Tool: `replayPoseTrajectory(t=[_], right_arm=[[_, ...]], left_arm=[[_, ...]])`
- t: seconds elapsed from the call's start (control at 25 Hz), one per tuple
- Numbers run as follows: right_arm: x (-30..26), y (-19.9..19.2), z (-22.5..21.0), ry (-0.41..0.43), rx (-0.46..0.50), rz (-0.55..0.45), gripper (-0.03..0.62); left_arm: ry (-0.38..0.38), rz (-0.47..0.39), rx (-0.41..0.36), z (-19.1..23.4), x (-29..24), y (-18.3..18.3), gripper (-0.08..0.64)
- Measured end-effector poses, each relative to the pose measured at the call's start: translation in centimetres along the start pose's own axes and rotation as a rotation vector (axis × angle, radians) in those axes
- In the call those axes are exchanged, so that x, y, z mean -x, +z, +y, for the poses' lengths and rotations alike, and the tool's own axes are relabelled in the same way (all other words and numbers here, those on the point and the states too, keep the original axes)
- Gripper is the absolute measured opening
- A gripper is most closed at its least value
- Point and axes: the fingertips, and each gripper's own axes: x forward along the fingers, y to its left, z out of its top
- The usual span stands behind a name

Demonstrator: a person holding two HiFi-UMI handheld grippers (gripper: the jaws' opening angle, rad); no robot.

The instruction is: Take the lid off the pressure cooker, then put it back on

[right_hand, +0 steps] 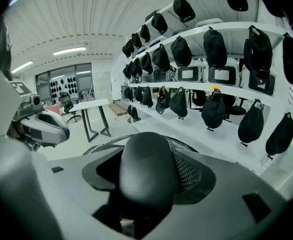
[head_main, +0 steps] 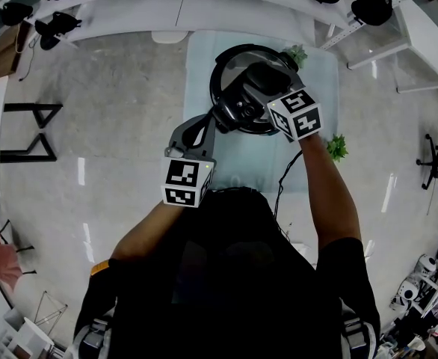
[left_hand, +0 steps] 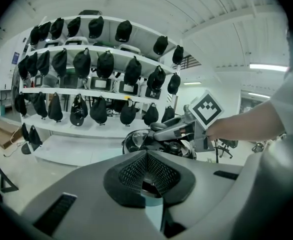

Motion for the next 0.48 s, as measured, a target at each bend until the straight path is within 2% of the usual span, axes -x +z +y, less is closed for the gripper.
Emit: replayPoseTrajectory(t=[0.2,0.36,0.48], right_arm=[[0.4,-0.1,-0.2,-0.016,-0.005,0.004,0.292],[2.1,0.4,-0.5,-0.084,0.002,-0.018,0.305],[4.2,1.3,-0.3,-0.137,-0.035,-0.08,0.304]], left_arm=[[-0.001,-0.013,0.0,-0.4,0.0,0.6,0.008],[0.001,-0.031,-0.001,-0.3,0.5,1.3,0.008],[-0.005,-0.041,-0.003,-0.3,1.0,1.4,0.008]])
